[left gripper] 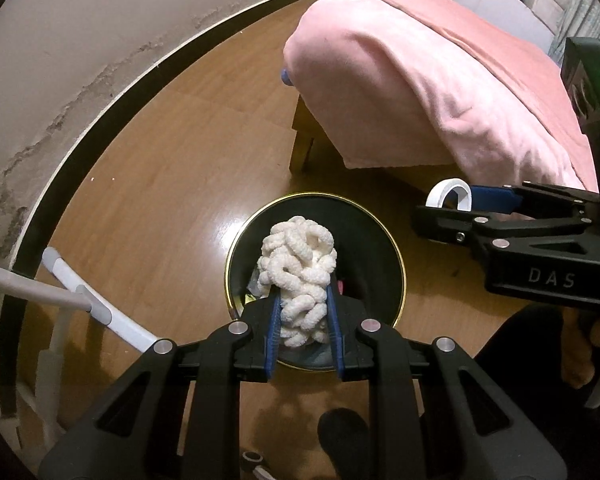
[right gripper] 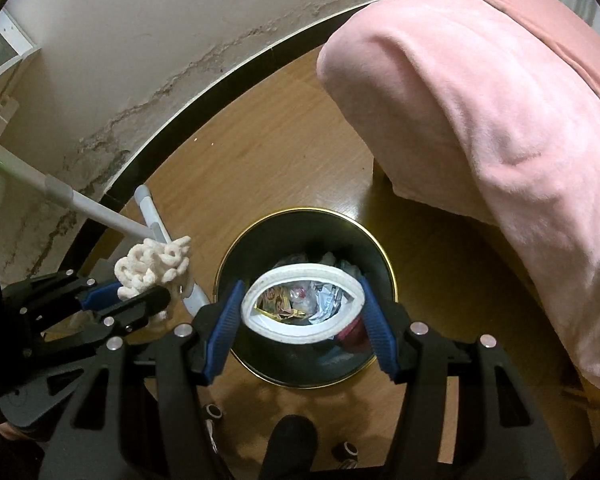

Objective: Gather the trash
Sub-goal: 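Carry the puffed snack and tape ring to the bin and release both, then grasp the yellow toy with the left tool while the right tool grasps the crumpled wrapper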

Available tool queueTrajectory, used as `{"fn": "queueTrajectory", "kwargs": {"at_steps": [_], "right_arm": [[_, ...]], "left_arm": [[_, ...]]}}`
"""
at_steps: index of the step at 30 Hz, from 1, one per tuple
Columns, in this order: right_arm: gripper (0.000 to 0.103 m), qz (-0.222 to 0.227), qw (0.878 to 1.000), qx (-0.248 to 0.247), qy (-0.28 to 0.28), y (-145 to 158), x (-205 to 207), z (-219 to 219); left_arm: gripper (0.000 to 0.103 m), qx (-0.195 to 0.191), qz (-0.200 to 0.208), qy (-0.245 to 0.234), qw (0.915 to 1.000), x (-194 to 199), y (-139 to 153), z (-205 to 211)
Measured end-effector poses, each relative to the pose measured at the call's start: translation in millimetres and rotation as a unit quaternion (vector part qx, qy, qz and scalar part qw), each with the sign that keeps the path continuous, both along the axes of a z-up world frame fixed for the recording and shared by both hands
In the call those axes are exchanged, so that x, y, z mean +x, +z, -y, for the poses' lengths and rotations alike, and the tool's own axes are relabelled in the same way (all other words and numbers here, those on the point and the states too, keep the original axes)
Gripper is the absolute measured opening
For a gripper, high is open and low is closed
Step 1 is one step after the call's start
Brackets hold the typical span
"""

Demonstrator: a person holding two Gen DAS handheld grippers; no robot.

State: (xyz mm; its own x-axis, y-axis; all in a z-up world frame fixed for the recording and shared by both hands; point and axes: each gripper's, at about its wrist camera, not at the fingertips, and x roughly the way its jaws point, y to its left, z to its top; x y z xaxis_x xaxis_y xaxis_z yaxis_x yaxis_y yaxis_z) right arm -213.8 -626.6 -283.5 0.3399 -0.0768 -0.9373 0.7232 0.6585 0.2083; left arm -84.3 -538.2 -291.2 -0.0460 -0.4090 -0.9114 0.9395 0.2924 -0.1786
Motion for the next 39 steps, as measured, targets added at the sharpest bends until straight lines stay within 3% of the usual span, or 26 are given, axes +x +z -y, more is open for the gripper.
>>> {"fn": "queueTrajectory", "kwargs": {"at_steps": [4,9,18,22,24,28,32,35,39], "right_arm": [[0.058,-0.002,1.0,-0.004,0.006,4.5,-0.7,-2.6],[0.06,0.003,1.0,-0.008,0.001,8.3,-2.4,-2.7],[0.06,0.007,1.0,-0.028,0.002,30.6,-4.5,-7.1],[0.06,0.008,0.998,-0.054,0.0,58.6,-12.2,-14.0],[0.065,0.009,0.997,-0.071,-0.007,79.4,-19.1,-16.0],[0.072,0.037,0.993,-0.104,-0.041,137.6,-41.8,-17.7],[0.073,0.054,0.988,-0.142,-0.04,194.4,-42.2,-29.1],[0.076,0.084,0.983,-0.165,-0.011,235.1,-17.0,-49.7],[0.077,0.123,0.976,-0.167,0.061,265.3,38.1,-96.1]], "left_arm": [[0.021,-0.002,-0.005,0.0,1.0,0.2,-1.8,0.5],[0.045,-0.008,-0.008,-0.002,0.9999,-1.8,0.2,-0.7],[0.06,-0.027,0.002,-0.007,0.9996,-7.6,20.6,-8.4],[0.071,-0.045,0.011,-0.013,0.9988,-14.8,43.6,-16.3],[0.082,-0.062,0.015,-0.017,0.9978,-21.9,62.9,-21.5],[0.085,-0.098,0.024,-0.036,0.9942,-41.6,114.5,-35.7],[0.088,-0.14,0.046,-0.044,0.9881,-55.2,177.7,-62.6],[0.09,-0.17,0.087,-0.033,0.981,-48.7,229.5,-99.2],[0.091,-0.19,0.149,0.045,0.9692,-2.3,282.2,-169.6]]}}
